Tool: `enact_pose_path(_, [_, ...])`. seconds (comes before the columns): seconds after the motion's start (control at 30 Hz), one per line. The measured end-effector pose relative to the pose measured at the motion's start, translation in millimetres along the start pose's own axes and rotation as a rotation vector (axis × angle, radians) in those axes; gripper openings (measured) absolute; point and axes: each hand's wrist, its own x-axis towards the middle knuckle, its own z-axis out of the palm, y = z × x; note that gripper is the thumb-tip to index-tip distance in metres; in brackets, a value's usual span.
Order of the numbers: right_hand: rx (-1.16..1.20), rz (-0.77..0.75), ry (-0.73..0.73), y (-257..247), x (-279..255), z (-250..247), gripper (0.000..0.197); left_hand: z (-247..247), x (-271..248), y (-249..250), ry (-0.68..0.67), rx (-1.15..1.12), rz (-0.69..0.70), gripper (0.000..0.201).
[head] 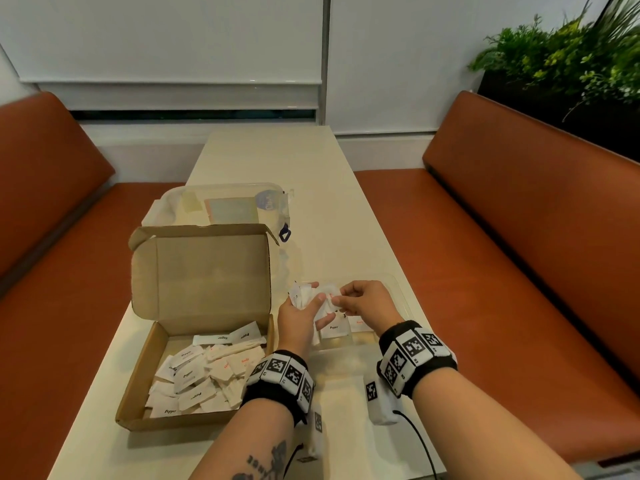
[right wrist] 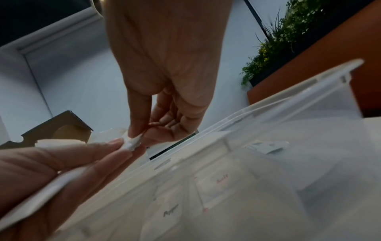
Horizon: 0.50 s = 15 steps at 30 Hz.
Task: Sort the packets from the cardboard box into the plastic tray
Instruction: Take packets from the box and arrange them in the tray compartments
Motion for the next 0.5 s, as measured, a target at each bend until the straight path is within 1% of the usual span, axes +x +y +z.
enact_pose_path(0.13, [0.035, 0.007, 0.032, 0, 0, -3, 0.009, 0, 1, -1, -0.002, 0.004, -0.011, 0.021])
enact_pose_path(0.2, [0.028, -0.008, 0.086, 1, 0, -8, 0.009, -1, 2, -1, 0.011, 0.006, -0.008, 0.02])
enact_pose_path(0.27, [-0.028, -0.027, 0.158, 2, 0, -16, 0.007, 0, 2, -1, 0.037, 0.008, 0.007, 0.021])
enact_pose_path(0.3, [-0.094, -0.037, 0.187, 3, -1, -21, 0.008, 0, 2, -1, 0.051, 0.006, 0.016, 0.021])
enact_pose_path(0.37, [-0.32, -0.057, 0.195, 5, -1, -31, 0.011, 0, 3, -2, 0.075, 0.005, 0.03, 0.023])
enact_pose_path(0.43, [-0.594, -0.058, 0.114, 5, -2, -38, 0.013, 0, 3, -2, 0.08, 0.013, 0.038, 0.023])
enact_pose_path(0.5, [-0.823, -0.047, -0.013, 5, -3, -40, 0.016, 0, 3, -3, 0.078, 0.028, 0.036, 0.023])
